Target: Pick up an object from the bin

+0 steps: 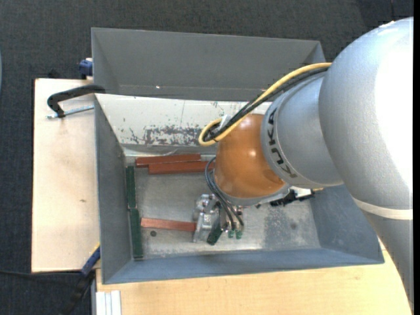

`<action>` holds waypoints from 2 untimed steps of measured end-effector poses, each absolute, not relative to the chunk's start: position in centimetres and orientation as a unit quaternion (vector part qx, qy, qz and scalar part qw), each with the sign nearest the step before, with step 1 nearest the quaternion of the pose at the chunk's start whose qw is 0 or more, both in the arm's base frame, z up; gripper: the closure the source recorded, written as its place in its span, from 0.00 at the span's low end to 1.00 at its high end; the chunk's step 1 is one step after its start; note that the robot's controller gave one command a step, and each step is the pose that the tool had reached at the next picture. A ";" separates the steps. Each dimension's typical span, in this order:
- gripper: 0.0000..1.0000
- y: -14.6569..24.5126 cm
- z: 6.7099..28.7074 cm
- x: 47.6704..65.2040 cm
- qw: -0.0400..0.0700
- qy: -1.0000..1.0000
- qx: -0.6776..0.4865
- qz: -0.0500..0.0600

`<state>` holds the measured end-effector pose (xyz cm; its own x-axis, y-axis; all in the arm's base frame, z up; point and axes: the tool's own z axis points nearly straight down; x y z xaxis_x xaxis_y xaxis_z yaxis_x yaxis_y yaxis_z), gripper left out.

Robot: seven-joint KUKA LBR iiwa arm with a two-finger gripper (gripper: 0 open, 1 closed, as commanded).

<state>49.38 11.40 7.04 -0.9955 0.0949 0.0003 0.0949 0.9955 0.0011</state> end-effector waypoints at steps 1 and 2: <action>1.00 11.4 7.0 49.4 0.000 -0.999 -0.047 -0.001; 1.00 10.6 28.3 56.0 -0.002 -0.999 -0.050 -0.001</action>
Offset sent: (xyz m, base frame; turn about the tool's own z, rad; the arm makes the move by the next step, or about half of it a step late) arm 0.0721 -0.0109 0.2328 0.0084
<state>56.02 10.57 28.31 -0.9951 0.0991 -0.0043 0.0991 0.9951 0.0025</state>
